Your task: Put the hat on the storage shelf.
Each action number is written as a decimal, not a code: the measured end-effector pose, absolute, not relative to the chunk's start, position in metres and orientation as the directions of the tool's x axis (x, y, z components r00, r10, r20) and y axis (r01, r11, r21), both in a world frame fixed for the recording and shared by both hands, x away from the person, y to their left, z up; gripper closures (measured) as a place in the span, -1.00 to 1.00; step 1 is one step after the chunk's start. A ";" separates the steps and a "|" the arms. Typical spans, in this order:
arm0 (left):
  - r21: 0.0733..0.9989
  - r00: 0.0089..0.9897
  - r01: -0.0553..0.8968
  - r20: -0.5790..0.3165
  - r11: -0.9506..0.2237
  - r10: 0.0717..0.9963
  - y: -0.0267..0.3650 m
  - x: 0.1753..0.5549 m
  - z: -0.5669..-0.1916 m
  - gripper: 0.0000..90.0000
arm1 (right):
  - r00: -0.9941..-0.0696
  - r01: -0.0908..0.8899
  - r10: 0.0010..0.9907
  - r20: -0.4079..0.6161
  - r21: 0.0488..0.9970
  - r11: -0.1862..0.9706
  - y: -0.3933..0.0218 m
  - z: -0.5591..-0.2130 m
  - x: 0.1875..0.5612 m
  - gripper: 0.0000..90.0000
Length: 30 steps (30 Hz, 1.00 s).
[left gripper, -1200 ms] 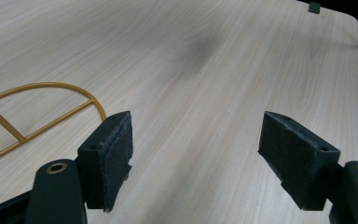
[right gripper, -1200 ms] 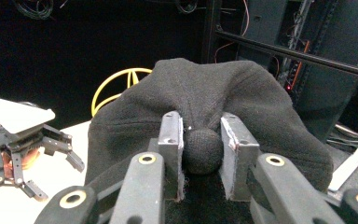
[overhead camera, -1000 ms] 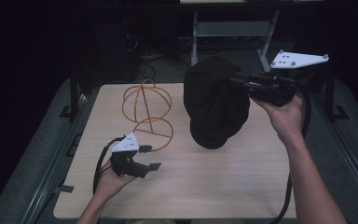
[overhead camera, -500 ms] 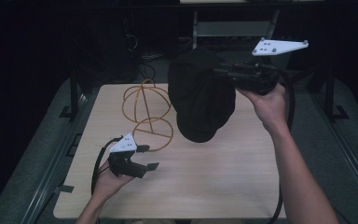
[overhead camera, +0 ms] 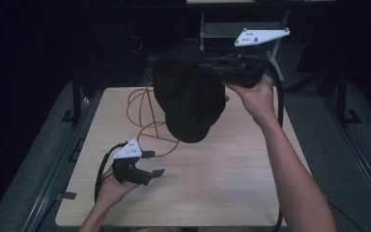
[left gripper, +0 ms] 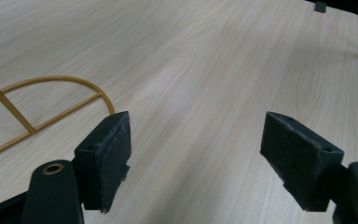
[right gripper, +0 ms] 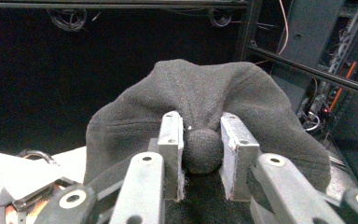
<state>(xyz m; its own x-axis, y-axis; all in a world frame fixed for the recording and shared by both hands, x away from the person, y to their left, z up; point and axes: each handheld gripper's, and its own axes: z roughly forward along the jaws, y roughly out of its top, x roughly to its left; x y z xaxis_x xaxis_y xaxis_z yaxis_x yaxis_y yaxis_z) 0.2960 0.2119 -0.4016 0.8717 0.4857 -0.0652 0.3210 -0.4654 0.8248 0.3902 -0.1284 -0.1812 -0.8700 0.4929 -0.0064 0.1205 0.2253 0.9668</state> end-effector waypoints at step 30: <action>0.829 0.877 0.303 -0.049 -0.470 0.478 0.213 0.293 -0.401 -0.46 | -0.909 0.122 0.416 -0.006 0.952 0.280 -0.051 -0.172 0.421 0.60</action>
<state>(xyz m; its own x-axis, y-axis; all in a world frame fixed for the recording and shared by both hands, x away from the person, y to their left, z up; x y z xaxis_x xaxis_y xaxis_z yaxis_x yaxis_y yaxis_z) 0.2926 0.2135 -0.4012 0.8768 0.4784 -0.0487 0.3027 -0.4705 0.8288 0.4210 -0.0509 -0.1723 -0.9095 0.4157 -0.0058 0.1220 0.2803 0.9521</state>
